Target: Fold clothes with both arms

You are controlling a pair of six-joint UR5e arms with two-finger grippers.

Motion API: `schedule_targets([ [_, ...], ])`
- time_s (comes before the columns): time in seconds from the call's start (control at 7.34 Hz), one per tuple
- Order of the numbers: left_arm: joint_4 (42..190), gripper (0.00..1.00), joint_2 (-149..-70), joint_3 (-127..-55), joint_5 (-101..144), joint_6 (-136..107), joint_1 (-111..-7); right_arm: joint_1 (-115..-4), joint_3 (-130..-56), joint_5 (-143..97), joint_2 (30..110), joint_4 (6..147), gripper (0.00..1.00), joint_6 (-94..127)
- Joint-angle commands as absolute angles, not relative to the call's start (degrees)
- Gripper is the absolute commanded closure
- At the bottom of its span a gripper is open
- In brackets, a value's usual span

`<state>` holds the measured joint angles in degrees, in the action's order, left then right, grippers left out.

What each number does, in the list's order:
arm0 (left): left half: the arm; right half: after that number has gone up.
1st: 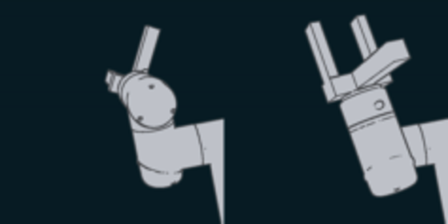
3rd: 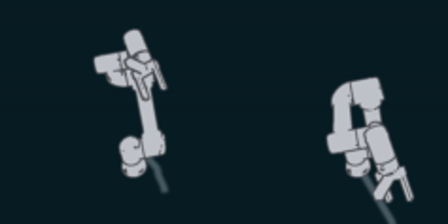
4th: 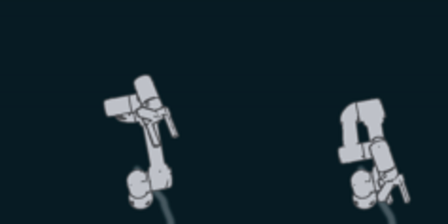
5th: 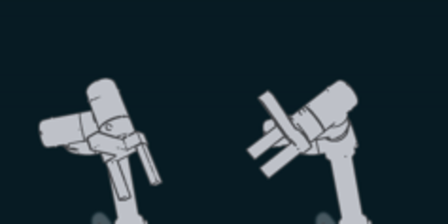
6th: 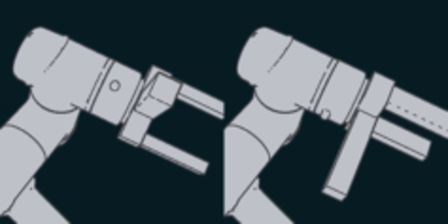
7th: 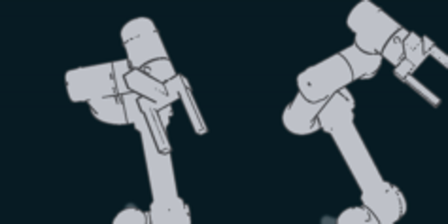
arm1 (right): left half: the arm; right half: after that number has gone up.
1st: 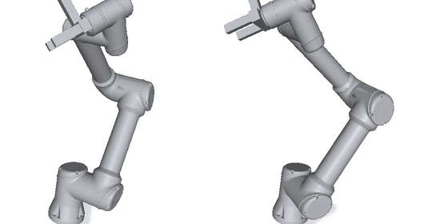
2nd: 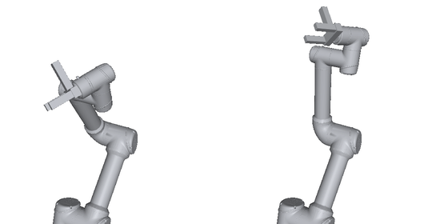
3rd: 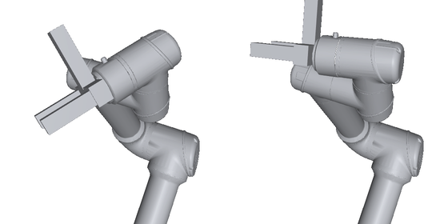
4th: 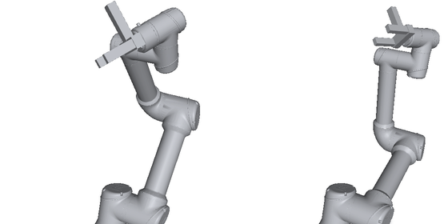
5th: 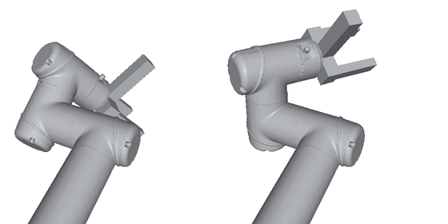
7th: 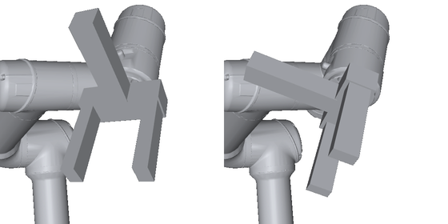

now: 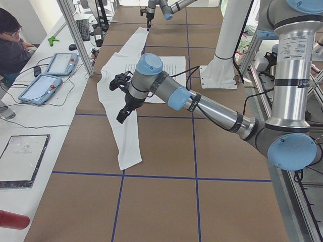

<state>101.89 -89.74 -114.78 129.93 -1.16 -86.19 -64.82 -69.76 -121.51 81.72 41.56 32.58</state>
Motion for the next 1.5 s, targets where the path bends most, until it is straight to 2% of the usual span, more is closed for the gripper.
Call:
schedule_targets([
  [0.0,101.9,0.00,-89.6,-114.8,129.9,-1.1,-86.2,-65.2,-70.5,-122.1,81.6,41.5,1.00,32.5],
  [0.27,101.9,0.00,-89.6,-114.8,129.9,-1.1,-86.2,-67.4,-73.8,-122.7,81.2,42.4,1.00,32.6],
  [0.54,101.9,0.00,-89.5,-114.7,129.8,-1.1,-86.2,-68.6,-84.0,-122.4,78.7,51.2,1.00,33.0],
  [0.82,101.9,0.00,-89.5,-114.4,129.8,-1.1,-86.2,-67.6,-88.0,-122.6,71.0,54.2,1.00,40.9],
  [1.09,101.9,0.00,-89.1,-114.1,129.8,-1.1,-86.2,-62.3,-88.0,-121.0,62.3,54.8,1.00,49.7],
  [1.36,101.9,0.00,-88.7,-114.0,129.8,-1.2,-86.2,-54.5,-89.6,-109.2,53.6,62.0,1.00,57.8],
])
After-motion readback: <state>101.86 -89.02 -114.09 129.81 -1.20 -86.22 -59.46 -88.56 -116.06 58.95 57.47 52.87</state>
